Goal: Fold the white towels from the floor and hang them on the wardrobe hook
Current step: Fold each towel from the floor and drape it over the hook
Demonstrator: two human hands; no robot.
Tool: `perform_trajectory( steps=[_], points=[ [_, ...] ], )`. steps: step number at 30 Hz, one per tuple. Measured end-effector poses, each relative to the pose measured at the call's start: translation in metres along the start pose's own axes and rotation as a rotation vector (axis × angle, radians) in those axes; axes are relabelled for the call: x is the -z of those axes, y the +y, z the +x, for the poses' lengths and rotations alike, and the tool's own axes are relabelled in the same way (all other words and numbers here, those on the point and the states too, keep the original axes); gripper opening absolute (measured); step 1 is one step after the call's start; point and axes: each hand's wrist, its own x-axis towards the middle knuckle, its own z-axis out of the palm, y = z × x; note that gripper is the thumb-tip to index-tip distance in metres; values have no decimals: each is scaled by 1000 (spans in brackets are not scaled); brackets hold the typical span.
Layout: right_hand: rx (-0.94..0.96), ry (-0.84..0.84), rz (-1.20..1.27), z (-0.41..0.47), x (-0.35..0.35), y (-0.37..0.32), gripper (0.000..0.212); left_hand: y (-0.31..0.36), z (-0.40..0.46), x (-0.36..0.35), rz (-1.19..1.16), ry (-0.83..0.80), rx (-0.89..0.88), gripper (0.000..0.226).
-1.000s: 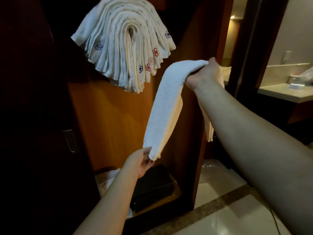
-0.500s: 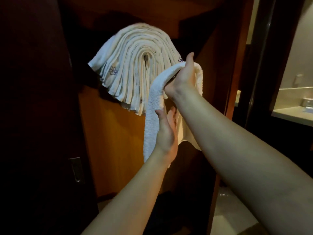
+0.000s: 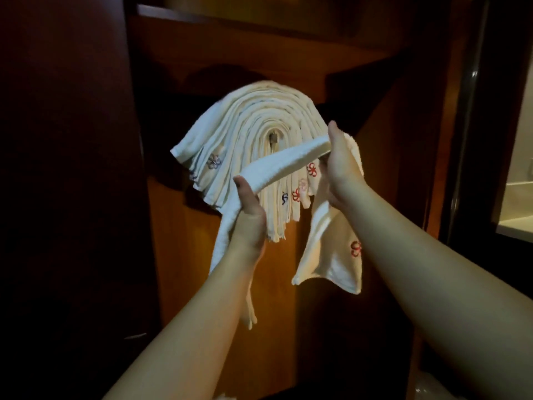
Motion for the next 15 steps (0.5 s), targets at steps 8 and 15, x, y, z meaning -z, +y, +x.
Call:
perform_trajectory(
  steps=[8, 15],
  points=[
    [98, 2, -302, 43, 12, 5, 101, 48, 53, 18, -58, 302, -168, 56],
    [101, -33, -150, 104, 48, 0, 81, 98, 125, 40, 90, 214, -182, 67]
  ],
)
